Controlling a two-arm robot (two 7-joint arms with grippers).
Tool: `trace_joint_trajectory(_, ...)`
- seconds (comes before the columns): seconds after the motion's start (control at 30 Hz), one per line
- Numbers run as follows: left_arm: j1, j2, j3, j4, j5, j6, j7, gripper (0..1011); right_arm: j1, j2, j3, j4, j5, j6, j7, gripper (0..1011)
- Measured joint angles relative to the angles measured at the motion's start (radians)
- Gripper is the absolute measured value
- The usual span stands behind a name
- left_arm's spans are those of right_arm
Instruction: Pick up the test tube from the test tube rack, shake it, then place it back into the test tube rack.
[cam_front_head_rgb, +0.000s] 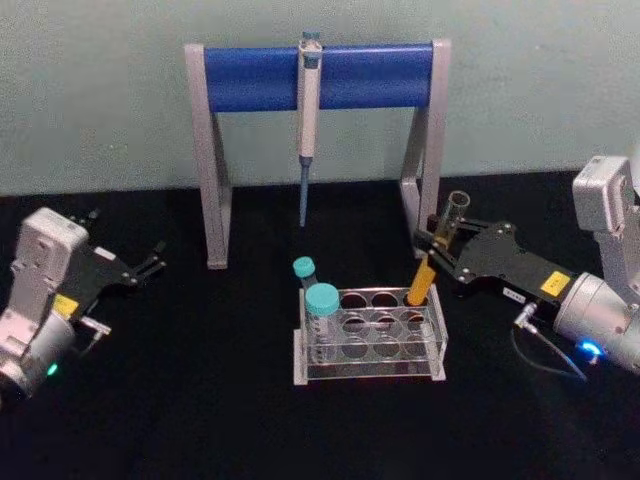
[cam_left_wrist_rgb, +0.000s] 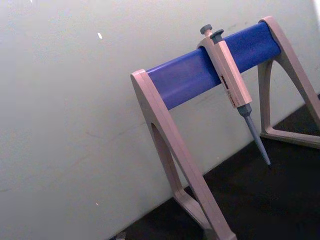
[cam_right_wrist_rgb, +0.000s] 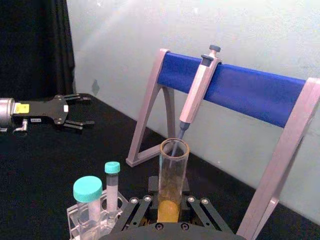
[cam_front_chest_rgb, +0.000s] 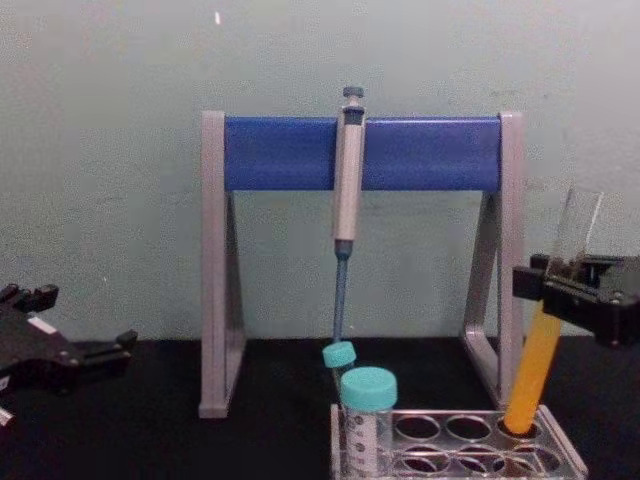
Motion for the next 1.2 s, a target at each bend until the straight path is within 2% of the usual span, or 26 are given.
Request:
trace_joint_trajectory(0.53, 0.000, 0.000, 0.000, 0.000, 0.000, 0.000, 0.000, 1001, -0.009, -0.011, -0.005, 0.032, -0.007, -0.012, 0.007, 232)
trace_joint_trajectory(1.2, 0.000, 0.000, 0.000, 0.000, 0.000, 0.000, 0.000, 1001, 0.013, -0.025, -0.025, 0.076, -0.008, 0.000, 0.018, 230)
